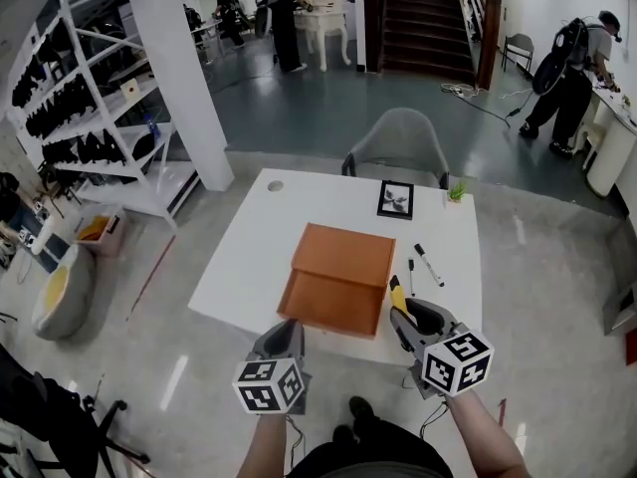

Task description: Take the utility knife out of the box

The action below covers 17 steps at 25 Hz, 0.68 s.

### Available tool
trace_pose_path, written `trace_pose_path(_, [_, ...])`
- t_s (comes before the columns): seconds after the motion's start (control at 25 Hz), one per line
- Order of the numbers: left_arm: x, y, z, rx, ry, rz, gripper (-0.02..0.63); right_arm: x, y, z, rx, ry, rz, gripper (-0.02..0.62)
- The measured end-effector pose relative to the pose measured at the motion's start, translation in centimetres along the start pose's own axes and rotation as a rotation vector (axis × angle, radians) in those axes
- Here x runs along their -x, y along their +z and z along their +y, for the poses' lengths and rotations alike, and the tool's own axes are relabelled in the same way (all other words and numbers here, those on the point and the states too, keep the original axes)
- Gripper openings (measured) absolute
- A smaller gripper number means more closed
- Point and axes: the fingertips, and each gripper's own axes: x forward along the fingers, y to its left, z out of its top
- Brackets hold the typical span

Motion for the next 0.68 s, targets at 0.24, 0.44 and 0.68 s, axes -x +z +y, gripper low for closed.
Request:
trace_pose_path(0.24, [0.08,0.06,-0.01,0.001,0.003,0.007,0.028,0.33,0.29,-0.33,-0.012,-0.01,-0.006,0.112])
trace_pose_path(0.44, [-0.16,-0.26,-0.32,0.004,0.004,0.007,0.028,0.5,0.11,-0.5,-0.002,-0.004,-0.008,0.112])
trace_pose_path(0.68, [-0.05,0.0,0.01,0.002,0.002,0.009,0.028,0.25,0.3,-0.15,-0.015,0.002,-0.013,0.114])
